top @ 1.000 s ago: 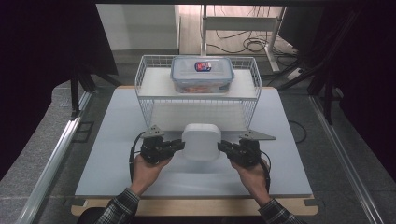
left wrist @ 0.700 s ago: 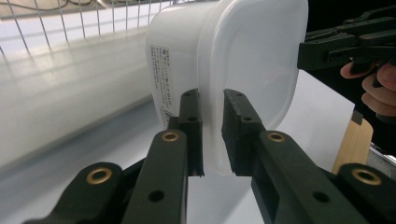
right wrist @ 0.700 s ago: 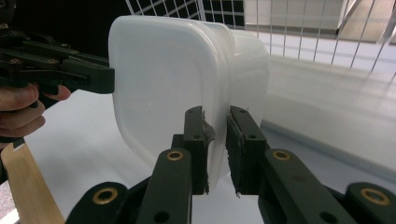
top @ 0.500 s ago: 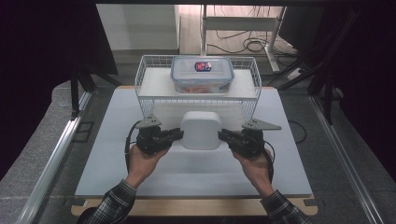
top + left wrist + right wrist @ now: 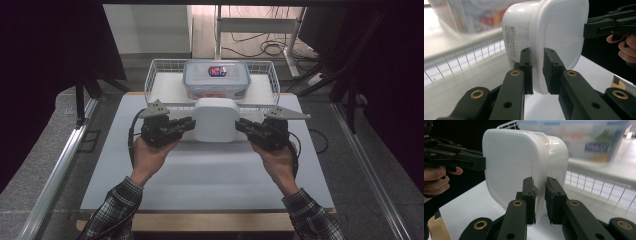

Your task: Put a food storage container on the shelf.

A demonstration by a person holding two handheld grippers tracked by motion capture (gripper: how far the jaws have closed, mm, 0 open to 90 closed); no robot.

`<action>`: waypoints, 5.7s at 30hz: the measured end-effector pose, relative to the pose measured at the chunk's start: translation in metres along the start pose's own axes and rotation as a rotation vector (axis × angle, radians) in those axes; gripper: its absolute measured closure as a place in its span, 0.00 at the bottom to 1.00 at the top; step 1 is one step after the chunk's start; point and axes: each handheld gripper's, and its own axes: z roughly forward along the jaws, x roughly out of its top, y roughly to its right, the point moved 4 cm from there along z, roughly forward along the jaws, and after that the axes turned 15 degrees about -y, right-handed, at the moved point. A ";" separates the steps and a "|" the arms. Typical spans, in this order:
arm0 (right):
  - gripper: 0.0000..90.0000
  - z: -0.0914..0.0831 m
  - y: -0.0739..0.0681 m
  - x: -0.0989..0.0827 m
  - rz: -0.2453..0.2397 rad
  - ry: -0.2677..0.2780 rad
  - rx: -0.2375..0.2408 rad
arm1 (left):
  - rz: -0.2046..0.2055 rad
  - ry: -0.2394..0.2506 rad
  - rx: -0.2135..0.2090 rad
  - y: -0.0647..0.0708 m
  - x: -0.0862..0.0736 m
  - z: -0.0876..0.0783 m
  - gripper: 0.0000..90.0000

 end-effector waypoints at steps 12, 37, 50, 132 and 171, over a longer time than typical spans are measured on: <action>0.87 -0.015 0.001 0.040 -0.026 0.044 -0.010 | 0.015 0.044 0.019 -0.003 0.036 -0.021 0.88; 0.85 -0.021 0.014 0.117 -0.012 0.106 -0.033 | 0.008 0.078 0.043 -0.028 0.103 -0.044 0.88; 0.84 -0.006 0.030 0.130 0.032 0.099 -0.039 | -0.029 0.054 0.034 -0.045 0.115 -0.031 0.87; 0.42 0.019 0.051 0.158 0.053 0.039 -0.115 | -0.071 0.048 0.066 -0.061 0.155 -0.004 0.42; 0.06 0.019 0.018 0.027 -0.082 -0.026 0.016 | 0.086 -0.077 0.049 -0.021 0.016 0.013 0.04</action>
